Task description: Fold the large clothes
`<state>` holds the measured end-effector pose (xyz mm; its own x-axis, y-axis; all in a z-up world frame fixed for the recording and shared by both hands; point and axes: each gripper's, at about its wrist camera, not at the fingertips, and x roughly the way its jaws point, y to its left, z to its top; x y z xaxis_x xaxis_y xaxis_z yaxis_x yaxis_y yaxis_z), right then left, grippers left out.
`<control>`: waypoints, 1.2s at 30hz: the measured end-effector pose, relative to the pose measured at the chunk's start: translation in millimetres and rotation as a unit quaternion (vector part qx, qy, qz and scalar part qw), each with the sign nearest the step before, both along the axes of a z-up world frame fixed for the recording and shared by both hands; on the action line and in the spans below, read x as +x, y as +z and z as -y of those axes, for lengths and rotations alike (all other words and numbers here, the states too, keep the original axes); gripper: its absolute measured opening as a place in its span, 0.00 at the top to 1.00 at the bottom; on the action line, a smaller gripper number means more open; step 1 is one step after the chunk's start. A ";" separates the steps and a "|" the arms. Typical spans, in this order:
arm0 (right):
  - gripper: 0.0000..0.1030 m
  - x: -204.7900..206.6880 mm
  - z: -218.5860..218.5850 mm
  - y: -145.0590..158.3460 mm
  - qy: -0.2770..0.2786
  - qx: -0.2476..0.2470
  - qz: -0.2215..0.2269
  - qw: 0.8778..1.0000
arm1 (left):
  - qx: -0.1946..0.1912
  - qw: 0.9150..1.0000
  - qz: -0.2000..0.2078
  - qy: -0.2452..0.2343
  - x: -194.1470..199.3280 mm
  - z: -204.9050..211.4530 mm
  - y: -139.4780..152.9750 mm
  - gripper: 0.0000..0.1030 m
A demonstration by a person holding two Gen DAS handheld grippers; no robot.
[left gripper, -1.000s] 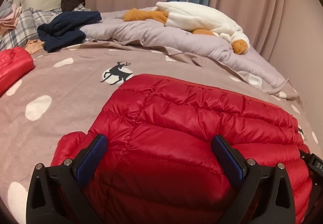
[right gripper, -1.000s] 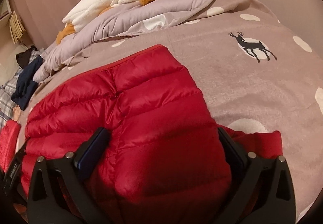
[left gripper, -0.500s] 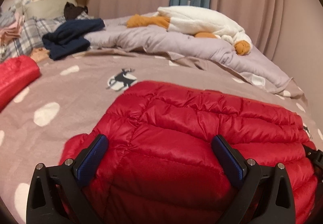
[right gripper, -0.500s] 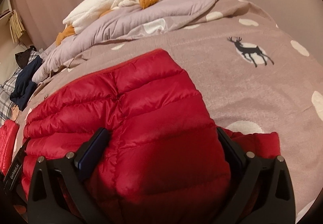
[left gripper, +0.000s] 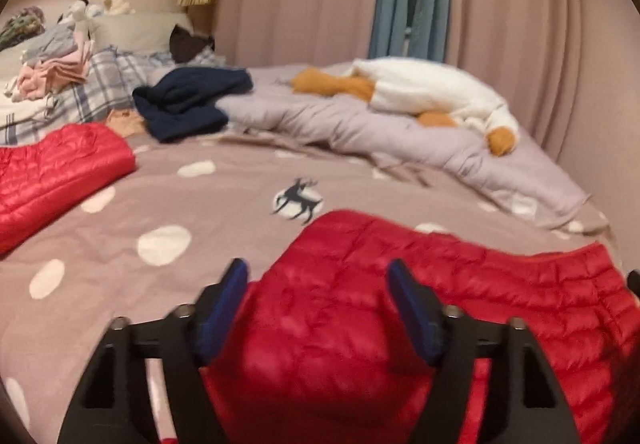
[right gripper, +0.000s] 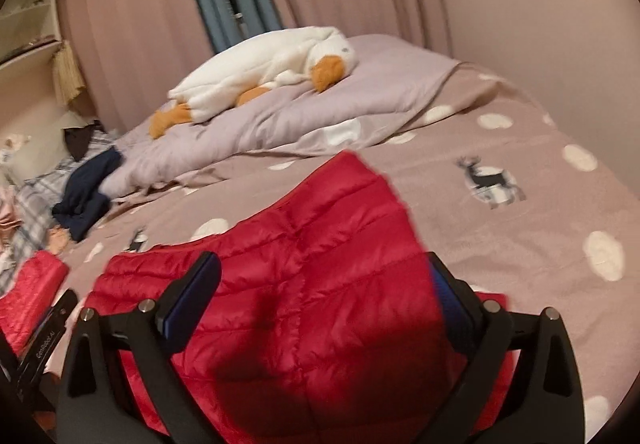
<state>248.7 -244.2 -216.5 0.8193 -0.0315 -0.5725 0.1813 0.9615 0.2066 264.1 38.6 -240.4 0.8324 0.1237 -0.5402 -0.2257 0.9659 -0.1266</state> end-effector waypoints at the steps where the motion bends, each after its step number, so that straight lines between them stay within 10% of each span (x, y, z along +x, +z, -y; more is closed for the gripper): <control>1: 0.03 -2.6 0.1 3.2 -0.005 -0.004 0.003 1.000 | -0.010 1.000 -0.006 -0.004 1.8 -3.7 -1.7 0.34; 11: 0.04 -1.4 -33.5 5.1 0.069 0.009 -0.027 0.997 | -0.035 0.999 -0.024 -0.029 -1.4 -1.7 -6.5 0.34; 21: 0.00 27.1 -85.6 -57.9 0.114 -0.119 -0.184 0.969 | -0.011 0.999 -0.029 -0.029 -5.0 -0.2 -5.4 0.34; 36: 0.00 30.5 -78.2 -68.7 0.115 -0.114 -0.183 0.970 | -0.017 0.998 -0.044 -0.035 -2.3 2.7 -9.8 0.34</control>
<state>279.2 -166.0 -285.2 0.5631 -0.0314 -0.8258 -0.0224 0.9983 -0.0532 261.9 35.9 -250.2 0.7881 0.0483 -0.6137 -0.1700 0.9752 -0.1416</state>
